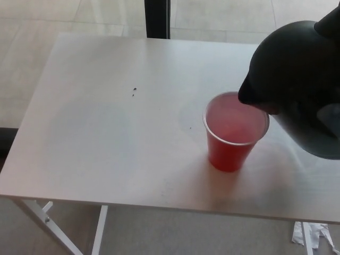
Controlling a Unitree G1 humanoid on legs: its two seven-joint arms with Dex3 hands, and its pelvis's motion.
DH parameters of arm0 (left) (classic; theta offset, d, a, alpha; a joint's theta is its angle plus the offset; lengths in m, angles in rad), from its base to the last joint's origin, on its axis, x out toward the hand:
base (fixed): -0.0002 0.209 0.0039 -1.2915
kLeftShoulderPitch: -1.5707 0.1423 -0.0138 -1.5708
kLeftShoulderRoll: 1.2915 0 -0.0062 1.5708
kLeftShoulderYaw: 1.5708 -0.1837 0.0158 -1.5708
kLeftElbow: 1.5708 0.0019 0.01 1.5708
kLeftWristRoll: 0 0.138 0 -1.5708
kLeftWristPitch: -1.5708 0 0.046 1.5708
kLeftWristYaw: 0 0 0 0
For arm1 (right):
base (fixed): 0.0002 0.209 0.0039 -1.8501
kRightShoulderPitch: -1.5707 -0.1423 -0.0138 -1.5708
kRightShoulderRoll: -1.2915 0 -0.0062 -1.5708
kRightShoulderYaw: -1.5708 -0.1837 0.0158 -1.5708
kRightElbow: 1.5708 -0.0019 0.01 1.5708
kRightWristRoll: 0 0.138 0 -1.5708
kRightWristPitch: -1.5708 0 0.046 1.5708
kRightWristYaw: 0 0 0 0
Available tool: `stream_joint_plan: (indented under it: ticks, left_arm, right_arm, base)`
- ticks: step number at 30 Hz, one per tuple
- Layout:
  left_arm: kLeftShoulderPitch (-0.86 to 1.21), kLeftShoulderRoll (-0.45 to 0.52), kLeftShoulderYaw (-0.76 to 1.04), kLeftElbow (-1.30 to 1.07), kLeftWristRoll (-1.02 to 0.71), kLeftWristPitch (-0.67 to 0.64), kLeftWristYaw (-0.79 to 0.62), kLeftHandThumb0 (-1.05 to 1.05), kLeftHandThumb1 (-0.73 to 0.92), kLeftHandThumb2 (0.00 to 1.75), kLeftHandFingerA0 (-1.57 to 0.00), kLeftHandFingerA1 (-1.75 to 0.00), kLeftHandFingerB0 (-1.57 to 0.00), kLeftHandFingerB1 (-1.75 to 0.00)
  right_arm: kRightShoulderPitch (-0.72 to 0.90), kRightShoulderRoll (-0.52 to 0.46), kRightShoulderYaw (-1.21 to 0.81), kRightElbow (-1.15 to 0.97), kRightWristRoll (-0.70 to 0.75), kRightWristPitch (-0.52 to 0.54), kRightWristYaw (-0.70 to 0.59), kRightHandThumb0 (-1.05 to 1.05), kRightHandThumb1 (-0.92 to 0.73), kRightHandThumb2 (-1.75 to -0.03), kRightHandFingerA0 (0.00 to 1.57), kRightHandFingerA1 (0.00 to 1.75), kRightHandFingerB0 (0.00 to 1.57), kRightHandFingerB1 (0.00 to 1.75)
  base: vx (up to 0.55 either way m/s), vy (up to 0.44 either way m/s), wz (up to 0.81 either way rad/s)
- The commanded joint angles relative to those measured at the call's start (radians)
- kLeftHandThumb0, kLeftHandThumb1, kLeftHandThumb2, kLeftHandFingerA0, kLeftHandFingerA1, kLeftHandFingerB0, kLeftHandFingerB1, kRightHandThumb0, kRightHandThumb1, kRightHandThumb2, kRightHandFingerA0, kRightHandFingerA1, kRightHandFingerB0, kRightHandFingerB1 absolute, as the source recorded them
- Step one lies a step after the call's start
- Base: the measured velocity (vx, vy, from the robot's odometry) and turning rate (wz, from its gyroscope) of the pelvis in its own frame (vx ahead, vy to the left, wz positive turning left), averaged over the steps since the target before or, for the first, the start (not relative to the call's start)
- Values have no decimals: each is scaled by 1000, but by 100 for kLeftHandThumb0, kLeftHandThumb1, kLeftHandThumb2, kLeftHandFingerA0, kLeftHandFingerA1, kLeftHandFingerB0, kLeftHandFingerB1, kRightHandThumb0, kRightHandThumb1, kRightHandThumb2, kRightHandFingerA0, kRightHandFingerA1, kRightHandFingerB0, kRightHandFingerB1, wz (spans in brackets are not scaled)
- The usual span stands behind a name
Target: The robot uses its right hand to lift up a kettle kept on the middle of the desk by its handle and tilt it into a glass kept next to it to pour out water
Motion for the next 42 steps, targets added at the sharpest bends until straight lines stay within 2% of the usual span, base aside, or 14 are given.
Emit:
stream_joint_plan:
  ticks: [1,11,14,15,18,23,24,25,27,29,33,36,37,42]
  left_arm:
    - [0,22,-5,-4,7,18,1,-78,83,64,-49,-56,-36,-51]
    - [-12,31,-11,-5,9,15,2,-78,83,64,-49,-56,-37,-51]
    - [-18,34,-9,-4,5,20,-2,-79,83,64,-48,-57,-36,-52]
    - [-20,34,-8,-1,4,18,-2,-79,82,64,-48,-57,-36,-52]
    - [-33,35,-4,3,-1,36,-2,-77,82,64,-49,-57,-37,-53]
    - [-40,37,-6,-2,-3,48,-3,-79,81,64,-48,-57,-36,-52]
    - [-37,36,-9,-6,3,42,3,-80,82,64,-50,-58,-36,-53]
    - [-35,36,-13,-6,8,35,6,-81,82,64,-50,-57,-36,-52]
    - [-46,40,-13,-2,7,51,7,-80,81,64,-49,-56,-38,-51]
    - [-45,39,-13,-7,7,43,7,-80,82,64,-50,-57,-38,-52]
    - [-50,40,-5,-8,-5,59,-1,-78,81,64,-49,-56,-37,-51]
    - [-52,40,-9,-5,1,52,2,-78,81,64,-51,-56,-37,-50]
    - [-54,40,-10,-2,3,53,4,-78,82,64,-50,-56,-37,-50]
    - [-53,43,-22,-8,14,42,11,-78,83,65,-50,-56,-37,-51]
  right_arm:
    - [-53,-9,12,-3,-51,27,20,-30,-66,-88,95,147,78,99]
    - [-54,13,43,-97,-57,21,53,-35,-70,-79,85,169,81,86]
    - [-55,28,57,-124,-70,42,62,-35,-67,-87,82,158,77,91]
    - [-70,20,102,-149,-114,49,97,-36,-73,-79,78,151,58,74]
    - [-66,13,120,-174,-125,32,116,-35,-76,-73,78,138,59,70]
    - [-57,26,119,-208,-144,32,125,-35,-73,-82,81,151,63,82]
    - [-32,38,90,-220,-113,-23,81,-29,-66,-87,82,175,69,145]
    - [-28,42,90,-224,-116,-28,78,-31,-65,-85,85,175,72,150]
    - [-33,43,99,-230,-143,-32,87,-34,-68,-79,77,160,69,104]
    - [-35,43,103,-230,-155,-40,91,-35,-69,-79,76,155,68,95]
    - [-44,52,120,-233,-192,-38,104,-34,-70,-81,81,156,70,99]
    - [-27,43,111,-234,-185,-104,78,-33,-65,-87,87,169,76,131]
    - [-19,41,106,-236,-176,-133,68,-33,-62,-89,88,162,79,118]
    - [-10,60,92,-242,-173,-154,70,-32,-59,-94,89,175,74,147]
  base:
    - [0,0,0]
    - [0,0,0]
    - [0,0,0]
    - [0,0,0]
    - [0,0,0]
    - [0,0,0]
    - [0,0,0]
    - [0,0,0]
    - [0,0,0]
    - [0,0,0]
    - [0,0,0]
    - [0,0,0]
    - [0,0,0]
    - [0,0,0]
